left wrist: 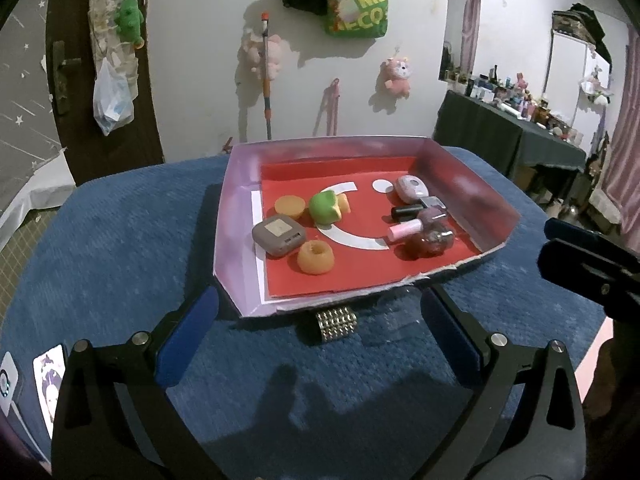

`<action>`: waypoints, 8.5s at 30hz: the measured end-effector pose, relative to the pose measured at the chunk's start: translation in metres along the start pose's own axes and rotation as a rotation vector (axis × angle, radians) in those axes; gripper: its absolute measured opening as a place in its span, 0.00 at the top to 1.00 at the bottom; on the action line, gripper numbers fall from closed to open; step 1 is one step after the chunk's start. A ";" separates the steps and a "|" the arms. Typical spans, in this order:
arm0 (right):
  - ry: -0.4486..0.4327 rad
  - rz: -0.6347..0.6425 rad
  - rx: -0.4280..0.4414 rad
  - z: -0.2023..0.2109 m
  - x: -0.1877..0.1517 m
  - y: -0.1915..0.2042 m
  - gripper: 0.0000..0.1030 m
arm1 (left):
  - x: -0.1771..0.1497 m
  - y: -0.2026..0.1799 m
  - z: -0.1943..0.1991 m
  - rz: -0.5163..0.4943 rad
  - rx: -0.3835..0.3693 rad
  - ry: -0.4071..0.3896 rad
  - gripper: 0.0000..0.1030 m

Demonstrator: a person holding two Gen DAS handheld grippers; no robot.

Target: Organize rigid objects

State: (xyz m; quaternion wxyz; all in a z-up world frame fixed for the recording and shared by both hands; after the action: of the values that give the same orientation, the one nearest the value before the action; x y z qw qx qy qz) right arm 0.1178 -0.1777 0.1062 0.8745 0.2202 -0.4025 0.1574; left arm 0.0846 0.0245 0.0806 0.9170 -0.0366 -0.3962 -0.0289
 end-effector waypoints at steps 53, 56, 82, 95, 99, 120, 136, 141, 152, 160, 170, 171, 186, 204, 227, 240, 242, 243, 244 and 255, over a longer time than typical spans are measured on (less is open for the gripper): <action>0.285 -0.212 0.130 -0.096 -0.033 -0.019 0.27 | -0.022 0.005 -0.090 0.029 0.052 0.254 0.14; 0.293 -0.236 0.153 -0.102 -0.031 -0.019 0.28 | -0.022 0.005 -0.091 0.027 0.065 0.261 0.16; 0.350 -0.239 0.153 -0.117 -0.036 -0.009 0.59 | -0.024 0.002 -0.076 0.008 -0.009 0.214 0.71; 0.319 -0.236 0.187 -0.086 -0.039 -0.006 0.59 | -0.025 -0.002 -0.052 0.016 -0.027 0.178 0.71; 0.300 -0.229 0.192 -0.075 -0.036 -0.003 0.59 | -0.024 -0.006 -0.044 0.010 -0.031 0.166 0.71; 0.261 -0.220 0.203 -0.058 -0.033 0.001 0.59 | -0.017 -0.013 -0.024 -0.002 -0.042 0.126 0.71; 0.238 -0.187 0.177 -0.061 -0.008 -0.006 0.59 | 0.010 -0.010 -0.031 -0.010 -0.049 0.100 0.71; 0.233 -0.170 0.145 -0.065 0.004 -0.014 0.59 | 0.020 -0.009 -0.037 -0.015 -0.054 0.100 0.71; 0.266 -0.127 0.081 -0.089 0.021 -0.027 0.59 | 0.029 -0.006 -0.065 -0.005 -0.077 0.154 0.71; 0.327 -0.103 0.035 -0.111 0.019 -0.039 0.59 | 0.029 -0.003 -0.081 -0.001 -0.078 0.189 0.71; 0.390 -0.064 0.050 -0.127 0.012 -0.034 0.59 | 0.028 -0.004 -0.095 -0.006 -0.079 0.223 0.71; 0.394 -0.061 0.052 -0.128 0.012 -0.034 0.59 | 0.028 -0.005 -0.096 -0.007 -0.079 0.225 0.71; 0.440 -0.026 0.025 -0.146 0.015 -0.032 0.59 | 0.027 0.001 -0.114 0.027 -0.091 0.262 0.71; 0.393 0.014 -0.108 -0.146 0.019 -0.040 0.59 | 0.026 0.006 -0.123 0.047 -0.055 0.267 0.71; 0.309 -0.028 -0.070 -0.116 0.022 -0.039 0.44 | 0.025 0.001 -0.101 0.024 -0.026 0.232 0.66; 0.143 -0.042 -0.073 -0.058 0.021 -0.026 0.27 | 0.025 0.001 -0.059 0.034 0.016 0.123 0.18; 0.120 -0.042 -0.081 -0.052 0.021 -0.023 0.26 | 0.023 0.000 -0.055 0.034 0.023 0.109 0.13; 0.111 -0.041 -0.086 -0.050 0.020 -0.022 0.23 | 0.023 0.000 -0.053 0.034 0.025 0.105 0.11; 0.102 -0.041 -0.090 -0.048 0.020 -0.022 0.22 | 0.022 0.000 -0.052 0.035 0.028 0.098 0.08; 0.016 -0.042 -0.179 -0.042 0.007 -0.017 0.00 | 0.009 0.003 -0.045 0.049 0.075 0.056 0.03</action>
State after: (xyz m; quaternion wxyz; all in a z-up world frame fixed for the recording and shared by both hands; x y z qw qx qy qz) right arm 0.1561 -0.1699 0.0827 0.8970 0.1482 -0.4032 0.1040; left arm 0.1229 0.0232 0.0562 0.9289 -0.0108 -0.3702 0.0074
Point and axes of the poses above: each gripper's, at about its wrist camera, not at the fingertips, and z roughly against the way its jaws point, y to its left, x to its top, the point moved 1 cm from there along -z, roughly the way its jaws point, and after that the axes turned 4 degrees about y, right-handed, at the moved point
